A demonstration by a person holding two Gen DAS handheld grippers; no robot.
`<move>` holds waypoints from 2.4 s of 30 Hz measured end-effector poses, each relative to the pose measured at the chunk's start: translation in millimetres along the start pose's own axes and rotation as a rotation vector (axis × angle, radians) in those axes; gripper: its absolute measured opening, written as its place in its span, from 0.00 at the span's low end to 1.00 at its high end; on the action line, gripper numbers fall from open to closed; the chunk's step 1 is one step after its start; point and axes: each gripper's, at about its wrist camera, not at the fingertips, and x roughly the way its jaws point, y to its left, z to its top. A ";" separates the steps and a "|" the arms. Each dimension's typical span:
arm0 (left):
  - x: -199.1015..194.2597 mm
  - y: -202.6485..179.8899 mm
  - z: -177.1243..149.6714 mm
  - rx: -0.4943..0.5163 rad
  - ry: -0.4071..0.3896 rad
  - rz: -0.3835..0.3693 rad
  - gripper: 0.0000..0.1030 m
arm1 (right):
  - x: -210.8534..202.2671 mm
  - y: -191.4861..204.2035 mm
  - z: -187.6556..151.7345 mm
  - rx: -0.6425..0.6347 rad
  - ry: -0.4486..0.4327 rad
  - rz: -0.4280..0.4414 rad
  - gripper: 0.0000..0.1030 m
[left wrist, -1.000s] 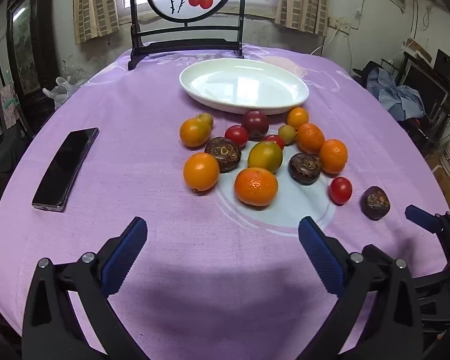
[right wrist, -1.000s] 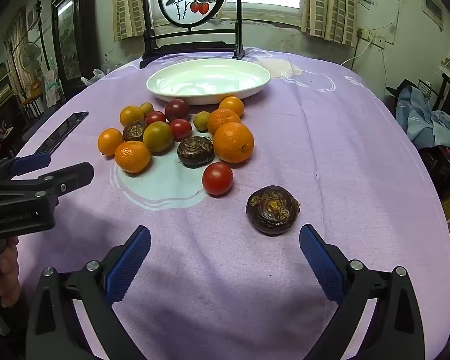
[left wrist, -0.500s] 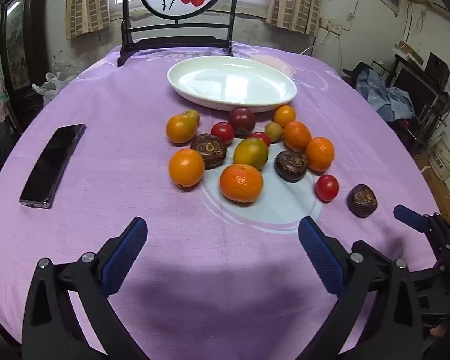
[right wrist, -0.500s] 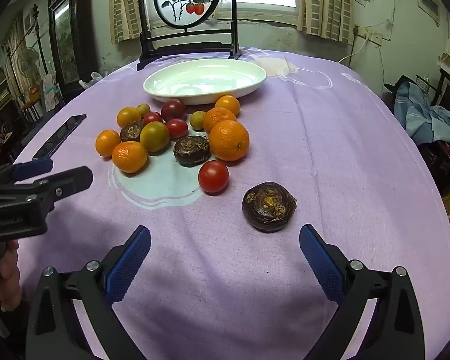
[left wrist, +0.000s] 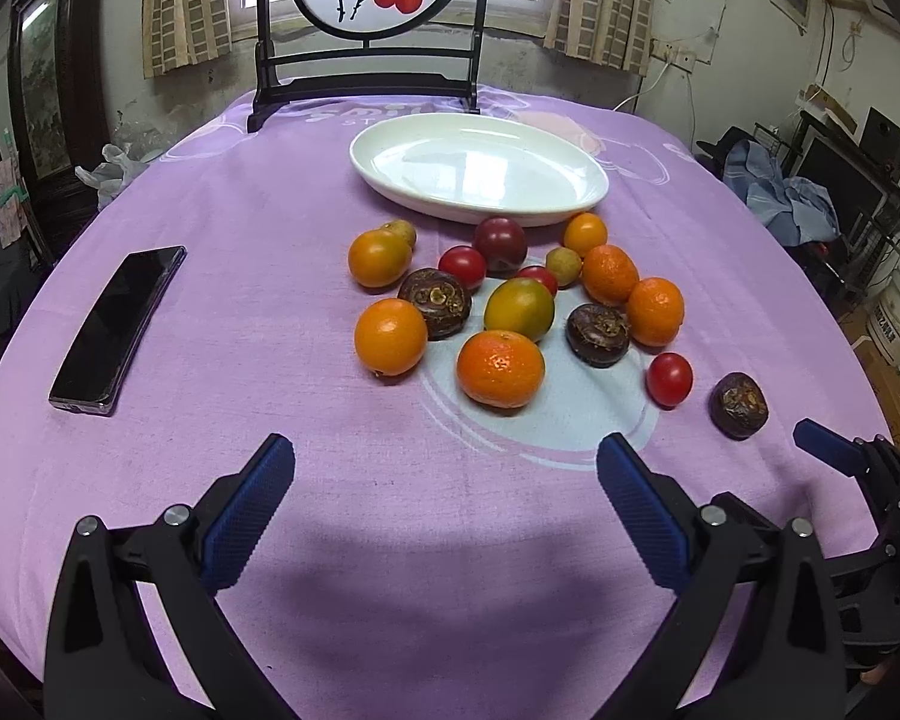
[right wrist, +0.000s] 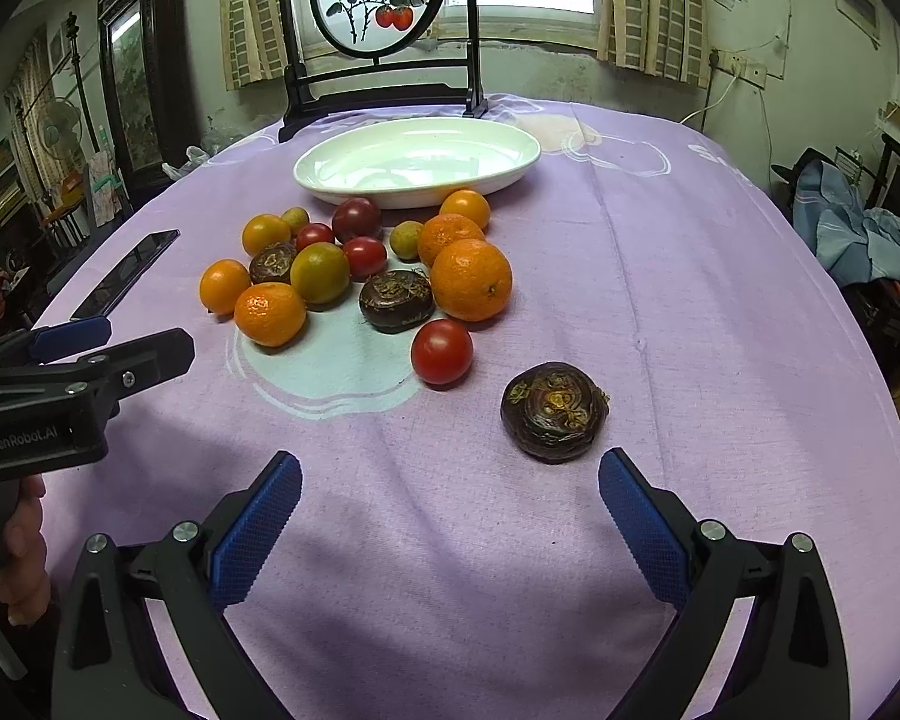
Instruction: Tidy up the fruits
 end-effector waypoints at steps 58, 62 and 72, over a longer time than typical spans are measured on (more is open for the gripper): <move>6.8 -2.1 -2.1 0.005 0.020 0.000 0.96 | 8.1 1.7 -1.2 0.000 0.026 0.011 0.97; 6.9 -2.1 -2.3 0.005 0.020 0.000 0.96 | 8.5 2.2 -1.9 -0.001 0.028 0.011 0.97; 12.7 0.7 -5.2 -0.002 0.034 0.004 0.96 | 11.2 -10.6 -8.8 -0.035 0.067 -0.054 0.97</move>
